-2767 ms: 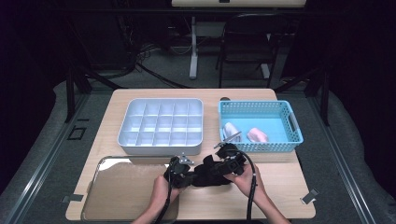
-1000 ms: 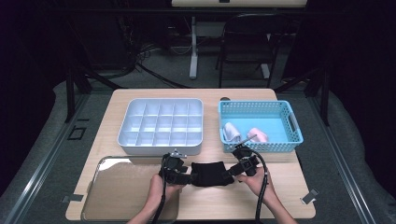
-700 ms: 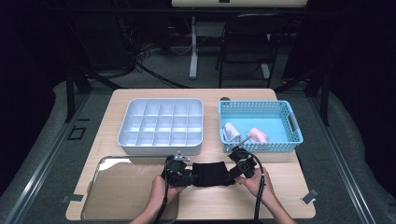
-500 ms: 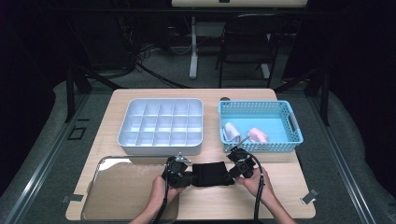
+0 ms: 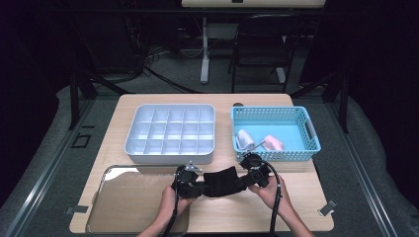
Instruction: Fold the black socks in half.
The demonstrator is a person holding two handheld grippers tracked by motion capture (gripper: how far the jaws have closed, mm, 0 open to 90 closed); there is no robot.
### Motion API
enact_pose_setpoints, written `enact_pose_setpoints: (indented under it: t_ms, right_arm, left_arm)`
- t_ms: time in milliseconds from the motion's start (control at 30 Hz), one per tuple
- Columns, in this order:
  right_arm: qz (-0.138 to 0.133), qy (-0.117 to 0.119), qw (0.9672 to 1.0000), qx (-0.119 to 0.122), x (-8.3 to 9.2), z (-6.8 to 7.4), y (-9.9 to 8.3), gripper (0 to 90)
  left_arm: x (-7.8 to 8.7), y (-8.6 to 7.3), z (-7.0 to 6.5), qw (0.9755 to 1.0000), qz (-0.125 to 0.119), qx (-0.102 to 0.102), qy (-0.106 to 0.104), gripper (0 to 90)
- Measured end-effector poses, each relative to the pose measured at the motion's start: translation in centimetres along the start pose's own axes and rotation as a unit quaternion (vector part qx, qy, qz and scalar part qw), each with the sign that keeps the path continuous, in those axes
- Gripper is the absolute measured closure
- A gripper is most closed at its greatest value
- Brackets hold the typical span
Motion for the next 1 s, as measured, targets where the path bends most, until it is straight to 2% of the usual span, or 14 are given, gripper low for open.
enact_pose_setpoints:
  t_ms: [133, 167, 200, 267, 300, 367, 433, 467, 533, 767, 933, 1000]
  right_arm:
    - [-0.014, 0.011, 0.9998, 0.009, 0.1, 1.0, 0.2, 80.4]
    - [-0.005, 0.008, 0.9997, 0.021, 0.2, 1.0, 0.3, 80.4]
    - [-0.012, 0.01, 0.9997, 0.021, 0.2, 1.4, 0.3, 80.4]
    - [-0.007, 0.015, 0.9994, 0.03, 0.2, 1.6, 0.4, 80.2]
    - [-0.013, 0.025, 0.9994, 0.022, 0.0, 1.9, 0.5, 80.2]
    - [-0.007, 0.029, 0.9991, 0.03, -0.1, 2.0, 0.5, 80.2]
    - [-0.021, 0.045, 0.9986, 0.02, -0.4, 2.5, 0.6, 80.2]
    - [-0.013, 0.039, 0.9987, 0.032, -0.3, 2.5, 0.7, 80.2]
    - [-0.02, 0.044, 0.9984, 0.03, -0.5, 2.9, 0.7, 80.3]
    - [-0.017, 0.048, 0.9969, 0.06, -1.2, 4.1, 1.1, 80.1]
    - [-0.018, 0.053, 0.9967, 0.059, -1.7, 4.4, 1.3, 80.0]
    - [-0.012, 0.045, 0.9968, 0.065, -1.8, 4.3, 1.3, 79.4]
  left_arm:
    - [0.0, 0.0, 0.1, 1.0, -0.001, 0.004, -0.006, 76.0]
    - [-0.1, 0.0, 0.1, 1.0, -0.001, 0.004, -0.007, 76.0]
    - [-0.1, 0.0, 0.1, 1.0, -0.001, 0.004, -0.007, 76.0]
    - [-0.1, 0.0, 0.1, 1.0, -0.001, 0.003, -0.006, 75.7]
    - [-0.1, 0.0, 0.1, 1.0, -0.001, 0.003, -0.006, 75.3]
    - [-0.1, 0.0, 0.1, 1.0, 0.0, 0.003, -0.006, 75.0]
    - [-0.1, 0.0, 0.2, 1.0, 0.0, 0.003, -0.007, 75.0]
    - [-0.1, 0.0, 0.2, 1.0, 0.0, 0.003, -0.007, 75.1]
    - [-0.1, 0.0, 0.2, 1.0, 0.0, 0.002, -0.007, 75.1]
    - [-0.2, 0.0, 0.1, 1.0, 0.002, 0.0, -0.01, 75.3]
    - [-0.2, 0.0, 0.1, 0.9999, 0.001, 0.0, -0.014, 75.4]
    - [-0.3, 0.0, 0.0, 0.9999, 0.0, -0.001, -0.014, 75.2]
Point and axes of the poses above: each handheld gripper's, and its own axes: x roughly backward along the jaws, y roughly out of its top, z roughly to its left, the point moved 3 cm from there along -x, roughly forward along the jaws, and after that the axes turned 3 degrees about -x, right-handed, at the moved point
